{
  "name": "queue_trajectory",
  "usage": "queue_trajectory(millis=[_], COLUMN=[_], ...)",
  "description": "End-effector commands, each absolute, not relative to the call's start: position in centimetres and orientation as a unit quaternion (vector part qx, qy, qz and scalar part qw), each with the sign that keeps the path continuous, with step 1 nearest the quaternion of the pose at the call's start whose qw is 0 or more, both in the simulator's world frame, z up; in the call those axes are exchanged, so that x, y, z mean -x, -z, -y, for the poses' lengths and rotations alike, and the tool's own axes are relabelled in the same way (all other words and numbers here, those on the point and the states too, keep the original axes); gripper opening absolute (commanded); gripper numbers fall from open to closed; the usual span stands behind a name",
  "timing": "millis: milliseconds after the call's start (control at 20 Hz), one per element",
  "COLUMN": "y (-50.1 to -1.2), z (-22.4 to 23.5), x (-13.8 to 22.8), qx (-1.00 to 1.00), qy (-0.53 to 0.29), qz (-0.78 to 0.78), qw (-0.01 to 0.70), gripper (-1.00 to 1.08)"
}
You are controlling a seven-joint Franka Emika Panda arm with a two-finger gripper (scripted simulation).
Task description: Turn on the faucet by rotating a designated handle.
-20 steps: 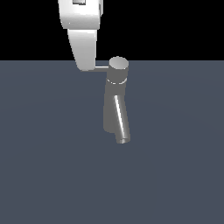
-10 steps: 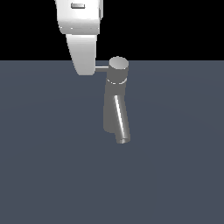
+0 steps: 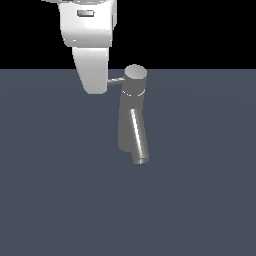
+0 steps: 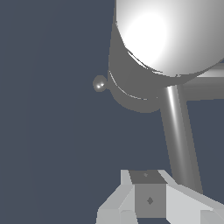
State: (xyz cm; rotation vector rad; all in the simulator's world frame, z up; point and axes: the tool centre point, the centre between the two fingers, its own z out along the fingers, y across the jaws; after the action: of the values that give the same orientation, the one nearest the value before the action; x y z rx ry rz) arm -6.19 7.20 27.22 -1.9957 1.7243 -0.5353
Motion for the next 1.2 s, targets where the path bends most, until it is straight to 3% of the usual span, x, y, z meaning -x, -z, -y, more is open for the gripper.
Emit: queue_trajectory(millis=[0, 1150], y=[-26.6, -25.1], z=[-6.9, -6.5], x=[7.0, 9.4], qx=[0.722, 0.725], qy=[0.192, 0.194], qz=[-0.627, -0.622], qw=[0.220, 0.223], gripper=[-1.00, -1.00])
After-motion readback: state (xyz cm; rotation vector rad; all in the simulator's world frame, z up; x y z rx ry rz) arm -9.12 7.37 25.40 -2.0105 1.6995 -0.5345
